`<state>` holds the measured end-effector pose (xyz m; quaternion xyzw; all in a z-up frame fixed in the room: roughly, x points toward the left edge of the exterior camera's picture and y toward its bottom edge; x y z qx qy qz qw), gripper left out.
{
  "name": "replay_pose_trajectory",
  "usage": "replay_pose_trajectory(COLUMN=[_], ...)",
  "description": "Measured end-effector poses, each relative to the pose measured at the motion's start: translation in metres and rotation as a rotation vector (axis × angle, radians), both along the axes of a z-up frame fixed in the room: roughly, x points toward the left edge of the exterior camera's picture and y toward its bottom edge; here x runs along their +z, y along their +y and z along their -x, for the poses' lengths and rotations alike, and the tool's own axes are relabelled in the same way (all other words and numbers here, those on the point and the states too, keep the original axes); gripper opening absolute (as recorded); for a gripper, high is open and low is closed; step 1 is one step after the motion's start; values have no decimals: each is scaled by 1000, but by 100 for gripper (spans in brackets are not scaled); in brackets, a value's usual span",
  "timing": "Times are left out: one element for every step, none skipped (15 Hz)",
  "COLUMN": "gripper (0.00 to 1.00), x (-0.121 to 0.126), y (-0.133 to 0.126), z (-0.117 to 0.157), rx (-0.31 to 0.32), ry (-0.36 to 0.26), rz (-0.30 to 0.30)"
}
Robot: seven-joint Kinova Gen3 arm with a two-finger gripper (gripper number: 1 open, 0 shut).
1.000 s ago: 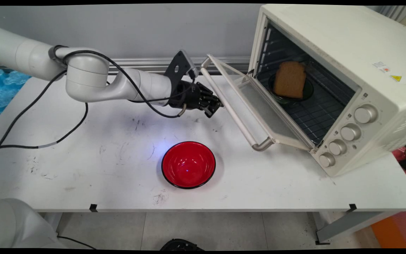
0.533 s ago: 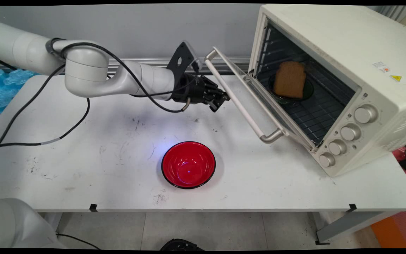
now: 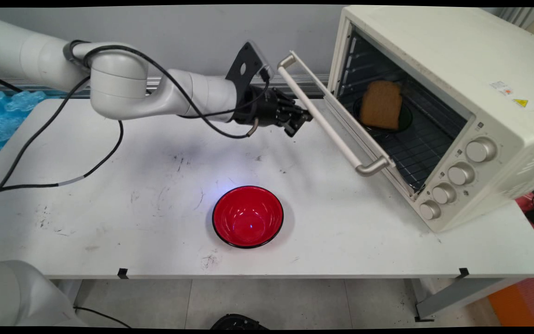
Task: Close the oven
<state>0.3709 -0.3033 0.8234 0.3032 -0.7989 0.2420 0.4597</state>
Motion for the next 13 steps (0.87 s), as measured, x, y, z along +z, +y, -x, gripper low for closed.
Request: replay_pose_trajectory(gripper=[0, 0, 0, 0, 0, 0, 0, 0, 0, 0, 0, 0, 0], x=[3, 6, 8, 9, 11, 13, 15, 16, 17, 19, 20, 22, 23], y=[-3, -6, -10, -11, -15, -17, -19, -21, -22, -23, -24, -25, -25], z=[2, 4, 6, 7, 8, 9, 10, 10, 10, 10, 9, 9, 9], rx=[-2, -4, -6, -7, -9, -10, -10, -11, -11, -10, -10, -10, -9], ry=[4, 7, 10, 12, 14, 16, 17, 17, 17, 17, 16, 16, 15], rz=[10, 19, 27, 31, 39, 44, 51, 55, 58, 61, 64, 67, 69])
